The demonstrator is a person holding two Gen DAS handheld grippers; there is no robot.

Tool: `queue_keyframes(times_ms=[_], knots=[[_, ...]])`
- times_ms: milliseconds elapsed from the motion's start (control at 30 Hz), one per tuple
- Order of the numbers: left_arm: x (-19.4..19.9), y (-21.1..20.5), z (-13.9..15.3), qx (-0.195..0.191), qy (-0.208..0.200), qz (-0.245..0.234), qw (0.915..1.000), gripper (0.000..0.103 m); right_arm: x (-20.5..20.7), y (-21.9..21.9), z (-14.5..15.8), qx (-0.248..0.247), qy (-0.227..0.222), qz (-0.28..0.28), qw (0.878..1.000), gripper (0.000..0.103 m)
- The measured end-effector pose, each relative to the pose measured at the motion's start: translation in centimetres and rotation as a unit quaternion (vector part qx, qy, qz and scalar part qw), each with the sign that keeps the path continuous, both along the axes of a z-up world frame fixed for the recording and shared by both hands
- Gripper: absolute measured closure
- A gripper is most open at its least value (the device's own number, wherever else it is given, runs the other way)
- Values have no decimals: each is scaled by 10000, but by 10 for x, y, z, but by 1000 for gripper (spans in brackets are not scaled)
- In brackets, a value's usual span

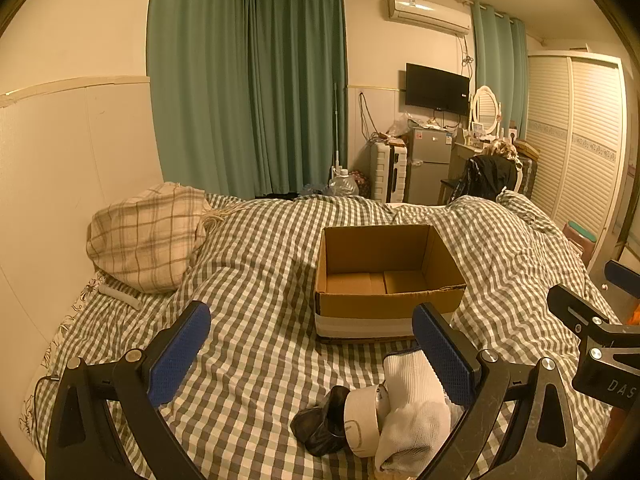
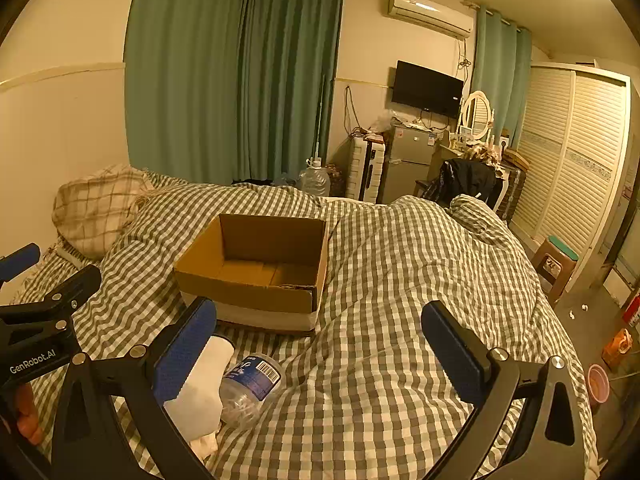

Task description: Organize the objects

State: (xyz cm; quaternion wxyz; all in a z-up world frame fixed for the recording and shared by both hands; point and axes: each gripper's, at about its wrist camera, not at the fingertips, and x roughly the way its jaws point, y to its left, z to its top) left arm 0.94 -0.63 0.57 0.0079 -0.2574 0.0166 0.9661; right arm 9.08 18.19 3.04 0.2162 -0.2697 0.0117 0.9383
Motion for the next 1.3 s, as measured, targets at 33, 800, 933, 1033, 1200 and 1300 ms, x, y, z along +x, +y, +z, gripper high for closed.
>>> queue_keyframes(times_ms=[33,800,933,1033,1200,1300], knots=[[0,0,0,0,2,-3,10000,0,0,0,0,-1,2,-1,10000,0],[2,2,8,11,35,-134,9999,0,-1,-3,3,-53,32,76,10000,0],[2,2,8,16,56,-140,9999,0,2,-5,5,-56,64,95,9999,0],[6,3,9,22,71,-149,9999,0,4,-8,7,-46,76,122,9999,0],[11,-2,11,39,73,-151,9999,0,7,-14,11,-8,96,168,9998,0],[13,-5,10,46,64,-153,9999,0,9,-17,12,2,100,199,9998,0]])
